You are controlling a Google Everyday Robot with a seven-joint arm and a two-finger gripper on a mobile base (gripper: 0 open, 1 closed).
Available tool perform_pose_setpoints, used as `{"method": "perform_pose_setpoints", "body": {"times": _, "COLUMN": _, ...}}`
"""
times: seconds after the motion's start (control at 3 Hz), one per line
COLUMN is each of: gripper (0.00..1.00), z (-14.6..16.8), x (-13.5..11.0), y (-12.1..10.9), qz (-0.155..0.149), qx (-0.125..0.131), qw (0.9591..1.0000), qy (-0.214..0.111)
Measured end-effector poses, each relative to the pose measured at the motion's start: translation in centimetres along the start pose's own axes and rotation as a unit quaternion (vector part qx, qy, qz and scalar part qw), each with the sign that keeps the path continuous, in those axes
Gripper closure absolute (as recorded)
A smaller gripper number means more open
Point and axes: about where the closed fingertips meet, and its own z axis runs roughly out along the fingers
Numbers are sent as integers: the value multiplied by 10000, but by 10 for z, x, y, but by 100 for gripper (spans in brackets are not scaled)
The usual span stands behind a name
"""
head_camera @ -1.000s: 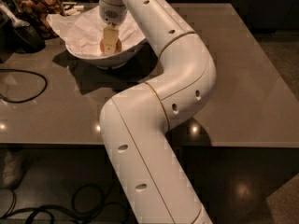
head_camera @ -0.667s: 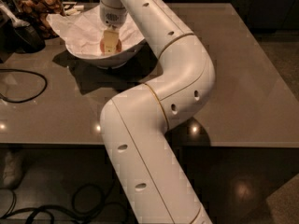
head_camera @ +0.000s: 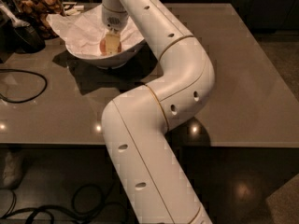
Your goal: Pick apple from white bowl
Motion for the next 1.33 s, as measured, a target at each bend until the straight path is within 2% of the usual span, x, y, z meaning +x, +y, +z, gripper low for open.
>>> {"method": "perform_pose_setpoints", "body": {"times": 0.33, "gripper": 68, "z": 0, "x": 0, "y": 0, "qz": 0, "qx": 0, "qw": 10000, "qy": 0}}
{"method": "perform_pose_setpoints", "body": {"times": 0.67, "gripper": 91, "z": 0, "x": 0, "y": 0, "qz": 0, "qx": 1, "qw": 10000, "qy": 0}}
{"method": "perform_pose_setpoints", "body": {"times": 1.0, "gripper": 100, "z": -5, "x": -8, "y": -8, "qz": -48, "qx": 194, "qw": 9997, "qy": -129}}
{"method": "perform_pose_setpoints", "body": {"times": 1.33, "gripper": 100, "z": -47, "x": -20, "y": -12, "qz": -153, "qx": 541, "qw": 9976, "qy": -413}}
